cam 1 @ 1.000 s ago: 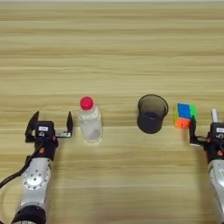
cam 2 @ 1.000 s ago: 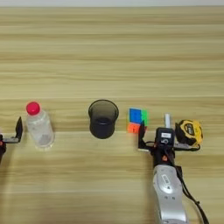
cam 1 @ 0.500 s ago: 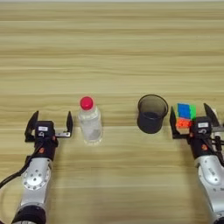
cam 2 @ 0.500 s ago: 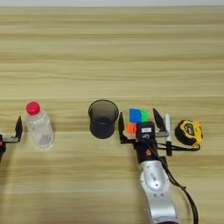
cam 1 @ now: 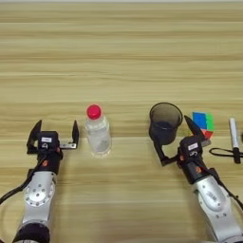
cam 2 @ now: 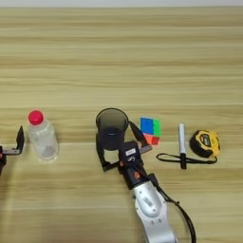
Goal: Move the objects on the table
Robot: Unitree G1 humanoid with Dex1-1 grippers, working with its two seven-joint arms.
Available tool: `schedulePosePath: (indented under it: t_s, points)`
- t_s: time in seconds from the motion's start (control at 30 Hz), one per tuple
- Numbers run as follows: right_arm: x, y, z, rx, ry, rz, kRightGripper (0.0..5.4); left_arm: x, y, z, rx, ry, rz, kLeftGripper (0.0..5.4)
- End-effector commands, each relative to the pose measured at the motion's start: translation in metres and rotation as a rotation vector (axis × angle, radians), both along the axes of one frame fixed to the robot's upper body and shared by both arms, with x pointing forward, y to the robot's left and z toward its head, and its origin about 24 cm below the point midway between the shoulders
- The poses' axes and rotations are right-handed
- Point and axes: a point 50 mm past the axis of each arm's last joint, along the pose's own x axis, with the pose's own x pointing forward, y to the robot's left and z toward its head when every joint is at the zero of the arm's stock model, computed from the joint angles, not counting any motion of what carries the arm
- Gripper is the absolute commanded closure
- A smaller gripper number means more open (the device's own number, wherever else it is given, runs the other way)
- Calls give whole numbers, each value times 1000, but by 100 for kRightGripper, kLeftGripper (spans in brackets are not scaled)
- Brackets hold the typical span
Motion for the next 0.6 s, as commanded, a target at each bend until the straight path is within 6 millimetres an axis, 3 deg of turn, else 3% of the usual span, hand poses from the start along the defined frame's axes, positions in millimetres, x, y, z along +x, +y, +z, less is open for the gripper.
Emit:
schedulePosePath:
  t_s: [0.03, 0.6]
  points:
    - [2, -1, -4, -16, 12, 3, 0, 0, -1, -2, 2, 7, -1, 3]
    - [-18, 5, -19, -15, 68, 25, 0, 0, -3, -1, 1, 4, -6, 3]
